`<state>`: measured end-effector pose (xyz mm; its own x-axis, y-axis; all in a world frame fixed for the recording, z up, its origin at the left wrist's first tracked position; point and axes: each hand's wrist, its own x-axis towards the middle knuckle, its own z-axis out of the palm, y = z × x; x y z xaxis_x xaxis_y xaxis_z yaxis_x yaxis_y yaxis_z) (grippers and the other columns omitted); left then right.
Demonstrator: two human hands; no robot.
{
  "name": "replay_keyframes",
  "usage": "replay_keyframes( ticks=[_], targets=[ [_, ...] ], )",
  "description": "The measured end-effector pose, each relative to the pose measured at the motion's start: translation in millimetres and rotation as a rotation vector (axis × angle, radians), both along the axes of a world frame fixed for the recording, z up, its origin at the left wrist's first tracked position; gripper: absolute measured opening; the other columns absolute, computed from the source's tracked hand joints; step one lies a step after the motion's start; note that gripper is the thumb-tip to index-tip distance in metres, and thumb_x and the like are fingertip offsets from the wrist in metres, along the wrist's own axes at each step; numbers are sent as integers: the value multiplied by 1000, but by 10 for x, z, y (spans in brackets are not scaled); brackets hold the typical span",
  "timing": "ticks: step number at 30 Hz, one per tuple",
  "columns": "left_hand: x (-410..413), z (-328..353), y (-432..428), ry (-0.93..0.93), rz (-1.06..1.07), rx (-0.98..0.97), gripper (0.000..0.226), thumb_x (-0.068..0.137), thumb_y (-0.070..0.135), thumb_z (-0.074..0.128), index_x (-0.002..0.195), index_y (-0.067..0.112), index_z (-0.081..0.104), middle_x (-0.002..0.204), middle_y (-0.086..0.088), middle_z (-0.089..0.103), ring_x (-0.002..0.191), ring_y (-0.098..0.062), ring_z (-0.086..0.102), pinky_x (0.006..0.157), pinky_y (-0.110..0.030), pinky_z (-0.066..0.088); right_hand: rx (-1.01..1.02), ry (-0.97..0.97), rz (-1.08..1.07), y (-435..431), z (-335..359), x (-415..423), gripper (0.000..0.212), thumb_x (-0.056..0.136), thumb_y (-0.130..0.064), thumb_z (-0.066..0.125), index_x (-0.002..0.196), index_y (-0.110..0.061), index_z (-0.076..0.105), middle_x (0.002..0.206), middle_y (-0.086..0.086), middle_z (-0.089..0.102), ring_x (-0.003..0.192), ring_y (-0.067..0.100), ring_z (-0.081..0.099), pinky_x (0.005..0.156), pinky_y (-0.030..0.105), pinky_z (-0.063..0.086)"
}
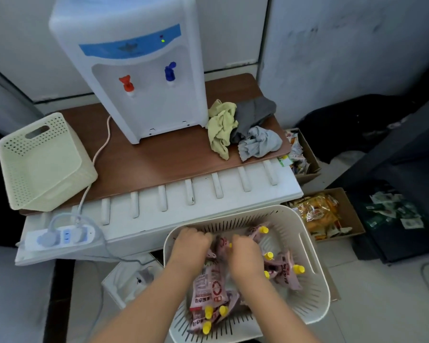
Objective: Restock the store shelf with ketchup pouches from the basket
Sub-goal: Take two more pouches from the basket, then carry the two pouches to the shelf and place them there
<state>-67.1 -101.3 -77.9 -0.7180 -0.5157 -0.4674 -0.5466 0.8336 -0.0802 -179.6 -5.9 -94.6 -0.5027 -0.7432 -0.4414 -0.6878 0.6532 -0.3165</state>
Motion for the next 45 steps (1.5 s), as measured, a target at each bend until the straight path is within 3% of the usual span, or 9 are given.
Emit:
replay_keyframes(
  ticks=[4, 7, 10, 15, 19, 24, 28, 33, 45],
  targets=[
    [-87, 139, -50, -94, -52, 17, 19, 82, 13, 66, 101, 14, 69, 104, -9, 73, 105, -31, 62, 88, -37, 45, 24, -48, 9, 146, 221, -79, 8, 92, -5, 57, 92, -11, 63, 102, 13, 69, 96, 33, 68, 71, 35, 49],
    [-29, 531, 16, -20, -58, 41, 8, 77, 17, 71, 84, 13, 69, 88, -8, 72, 91, -30, 64, 73, -36, 47, -66, -117, -27, 361, 518, -186, 8, 93, -15, 60, 85, -13, 58, 93, 9, 66, 87, 28, 65, 73, 36, 52],
    [39, 994, -50, 192, -184, 23, 32, 54, 24, 89, 58, 19, 58, 55, 1, 59, 64, -21, 58, 50, -27, 33, -254, -216, -121, 643, 1041, -301, 12, 90, -27, 67, 85, -17, 64, 88, -4, 63, 82, 14, 60, 74, 34, 54],
    [-113, 2196, -119, 488, -381, 130, 11, 78, 28, 71, 78, 20, 64, 64, 4, 64, 61, -21, 64, 52, -27, 47, -516, -231, -333, 1111, 2278, -318, 9, 83, -26, 76, 85, -34, 73, 83, -20, 68, 85, -6, 62, 70, 5, 43],
    [-442, 3315, 104, 597, -535, 179, 8, 83, 24, 67, 87, 18, 64, 74, 2, 66, 65, -23, 66, 53, -30, 51, -671, -103, -453, 1436, 3318, -332, 9, 79, -20, 76, 77, -28, 73, 77, -12, 70, 78, 7, 66, 66, 21, 52],
    [-924, 4574, 601, 601, -861, 117, 8, 90, 24, 63, 97, 21, 64, 83, 3, 69, 73, -22, 68, 60, -31, 51, -863, 73, -630, 2001, 4493, -278, 18, 76, -10, 78, 76, -28, 77, 73, -13, 71, 79, 6, 67, 61, 9, 46],
    [-1367, 5311, 1282, 629, -1083, 120, 14, 94, 22, 60, 107, 20, 67, 91, 1, 72, 79, -24, 69, 67, -34, 52, -983, 203, -738, 2627, 5135, -301, 16, 74, -7, 80, 73, -23, 77, 71, -14, 70, 64, 5, 63, 56, 13, 43],
    [-1911, 5863, 2467, 736, -1264, 227, 19, 98, 31, 59, 116, 31, 64, 107, 13, 72, 95, -12, 70, 82, -28, 56, -1126, 532, -901, 3739, 5752, -218, 17, 76, -6, 82, 80, -22, 80, 74, -16, 71, 69, 4, 67, 63, 9, 44],
    [-2324, 6463, 5907, 863, -1470, 694, 24, 82, 11, 80, 94, 30, 71, 85, 19, 69, 74, -8, 67, 65, -31, 56, -1100, 963, -1452, 6704, 6455, 266, 7, 80, -22, 80, 77, -18, 76, 67, -4, 73, 65, 14, 69, 61, 36, 57]
  ],
)
